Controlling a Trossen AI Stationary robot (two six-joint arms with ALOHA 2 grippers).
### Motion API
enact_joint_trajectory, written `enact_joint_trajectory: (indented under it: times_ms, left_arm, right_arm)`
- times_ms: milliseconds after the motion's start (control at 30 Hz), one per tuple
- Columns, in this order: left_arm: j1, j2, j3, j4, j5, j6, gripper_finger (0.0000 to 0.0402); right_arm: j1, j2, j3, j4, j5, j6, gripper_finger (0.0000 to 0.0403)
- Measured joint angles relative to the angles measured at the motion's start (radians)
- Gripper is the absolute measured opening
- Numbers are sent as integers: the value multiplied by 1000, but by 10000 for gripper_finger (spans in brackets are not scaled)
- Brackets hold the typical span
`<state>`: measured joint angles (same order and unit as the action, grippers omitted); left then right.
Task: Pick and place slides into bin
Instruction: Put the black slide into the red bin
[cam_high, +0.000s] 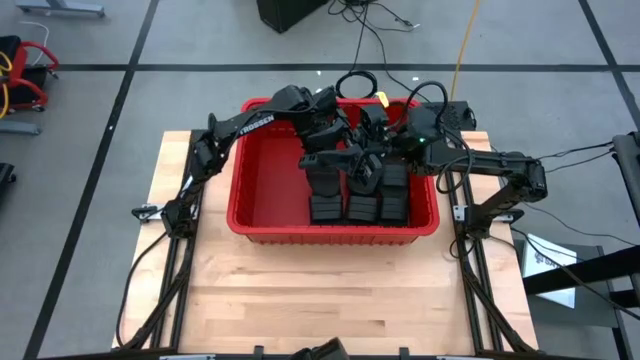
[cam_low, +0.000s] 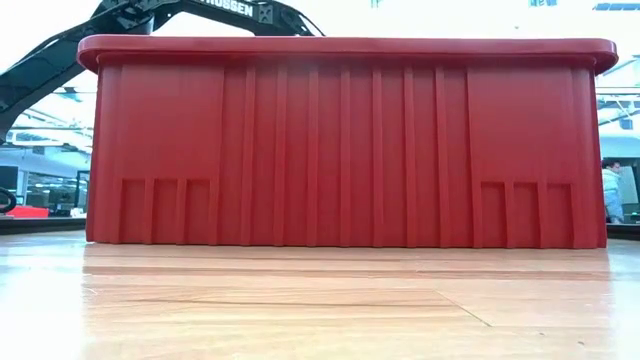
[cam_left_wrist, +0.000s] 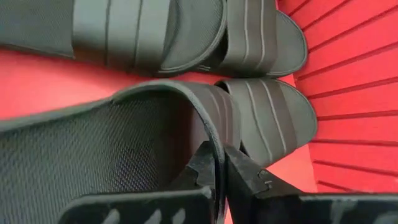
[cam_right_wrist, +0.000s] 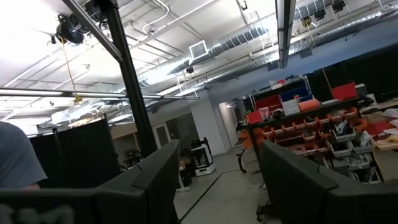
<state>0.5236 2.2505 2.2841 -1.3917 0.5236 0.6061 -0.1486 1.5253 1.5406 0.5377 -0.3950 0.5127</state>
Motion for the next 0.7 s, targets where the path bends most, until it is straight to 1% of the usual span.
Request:
enact_joint_trajectory:
  times_ms: [133, 300, 400, 500, 700]
  left_arm:
    - [20, 0, 0, -1, 4, -6, 3]
    - [36, 1, 0, 1, 4, -7, 7]
    - [40, 1, 0, 13, 11, -5, 3]
    - [44, 2, 0, 39, 11, -11, 7]
    - [49, 2, 0, 31, 29, -21, 3]
  right_arm:
    - [0, 0, 0, -1, 0, -1, 210]
    - [0, 0, 0, -5, 0, -1, 210]
    - [0, 0, 0, -15, 0, -1, 210]
    - [0, 0, 0, -20, 0, -1, 210]
    - [-3, 0, 0, -20, 0, -4, 210]
